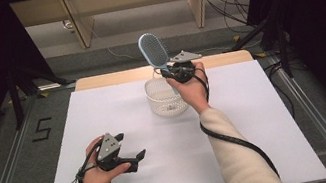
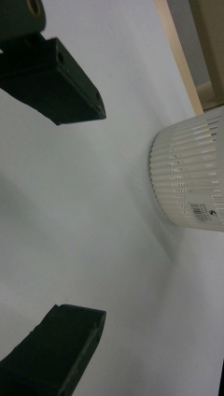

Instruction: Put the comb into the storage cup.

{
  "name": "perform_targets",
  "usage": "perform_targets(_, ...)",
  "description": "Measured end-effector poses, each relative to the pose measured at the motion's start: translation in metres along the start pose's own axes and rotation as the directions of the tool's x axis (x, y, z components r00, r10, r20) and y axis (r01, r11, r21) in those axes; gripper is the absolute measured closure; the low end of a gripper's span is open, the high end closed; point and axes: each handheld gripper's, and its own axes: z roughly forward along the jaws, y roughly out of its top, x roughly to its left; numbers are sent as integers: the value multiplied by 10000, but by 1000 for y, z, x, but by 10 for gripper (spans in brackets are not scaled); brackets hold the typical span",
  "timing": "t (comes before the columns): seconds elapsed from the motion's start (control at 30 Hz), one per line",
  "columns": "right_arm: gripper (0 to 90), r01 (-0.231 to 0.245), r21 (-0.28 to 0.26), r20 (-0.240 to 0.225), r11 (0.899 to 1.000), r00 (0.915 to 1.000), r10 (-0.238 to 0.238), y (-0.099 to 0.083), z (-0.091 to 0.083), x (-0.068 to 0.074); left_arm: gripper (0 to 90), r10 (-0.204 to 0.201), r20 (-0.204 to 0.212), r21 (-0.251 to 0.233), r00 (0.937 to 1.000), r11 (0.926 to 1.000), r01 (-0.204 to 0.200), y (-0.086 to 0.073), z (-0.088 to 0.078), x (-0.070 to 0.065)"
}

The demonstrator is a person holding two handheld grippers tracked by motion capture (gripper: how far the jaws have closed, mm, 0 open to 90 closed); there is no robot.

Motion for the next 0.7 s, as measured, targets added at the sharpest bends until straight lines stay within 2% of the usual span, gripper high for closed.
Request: perform_targets(0.7, 701, 76, 197, 16, 9998, 10000, -77, -6, 2, -1, 43, -11, 24, 16, 10000, 10000, 11, 0, 0, 0)
